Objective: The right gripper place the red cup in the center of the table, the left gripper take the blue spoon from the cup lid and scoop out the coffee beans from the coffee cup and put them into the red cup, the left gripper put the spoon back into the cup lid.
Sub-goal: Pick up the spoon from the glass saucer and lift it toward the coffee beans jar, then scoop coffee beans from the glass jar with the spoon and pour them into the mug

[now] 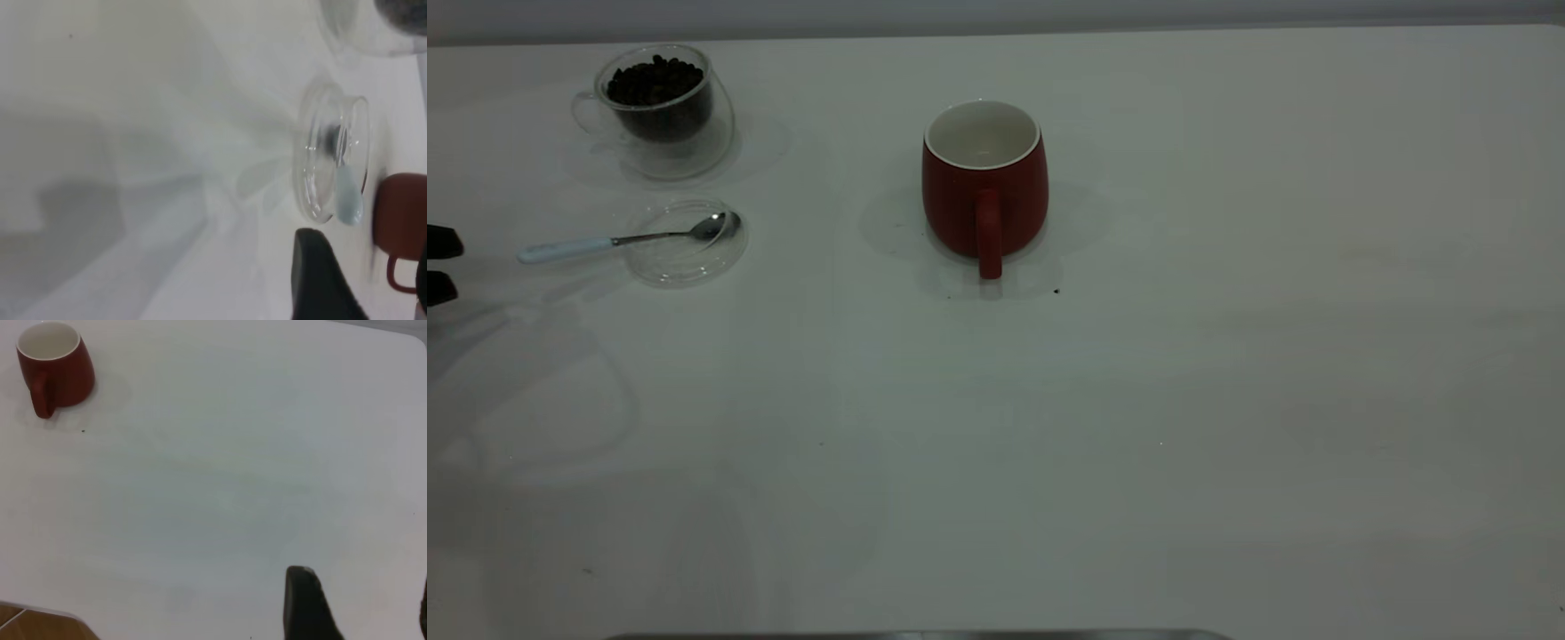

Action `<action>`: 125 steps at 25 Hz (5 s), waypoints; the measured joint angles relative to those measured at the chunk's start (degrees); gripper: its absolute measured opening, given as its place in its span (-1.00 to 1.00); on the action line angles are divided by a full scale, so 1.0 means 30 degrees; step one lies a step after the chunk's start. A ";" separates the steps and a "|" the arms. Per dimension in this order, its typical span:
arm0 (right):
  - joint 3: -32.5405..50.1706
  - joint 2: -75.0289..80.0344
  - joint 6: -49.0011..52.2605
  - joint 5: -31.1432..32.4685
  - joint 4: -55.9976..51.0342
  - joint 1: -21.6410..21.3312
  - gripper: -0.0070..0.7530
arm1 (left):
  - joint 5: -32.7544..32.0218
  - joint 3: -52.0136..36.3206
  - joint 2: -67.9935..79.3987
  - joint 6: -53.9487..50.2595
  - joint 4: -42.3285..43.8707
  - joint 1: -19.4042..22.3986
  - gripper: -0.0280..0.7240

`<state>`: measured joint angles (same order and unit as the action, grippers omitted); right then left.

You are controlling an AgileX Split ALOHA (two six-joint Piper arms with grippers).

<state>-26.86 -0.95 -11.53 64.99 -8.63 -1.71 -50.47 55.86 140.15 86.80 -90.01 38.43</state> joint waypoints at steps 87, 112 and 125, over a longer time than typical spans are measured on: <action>0.0000 0.0000 0.0000 0.0000 0.0000 0.0000 0.17 | 0.0074 0.3306 -0.0898 -0.3344 0.2929 -0.3593 -0.59; 0.0000 0.0000 0.0000 0.0000 0.0000 0.0000 0.17 | 0.0806 0.5951 -0.1895 -0.3231 -0.1177 -0.2981 -0.59; 0.0000 0.0000 0.0000 0.0000 0.0000 0.0000 0.17 | 0.0659 0.5995 -0.0645 -0.3083 -0.1168 -0.3139 -0.59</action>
<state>-26.86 -0.95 -11.53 64.99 -8.63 -1.71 -48.49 73.85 138.21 77.55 -93.51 29.01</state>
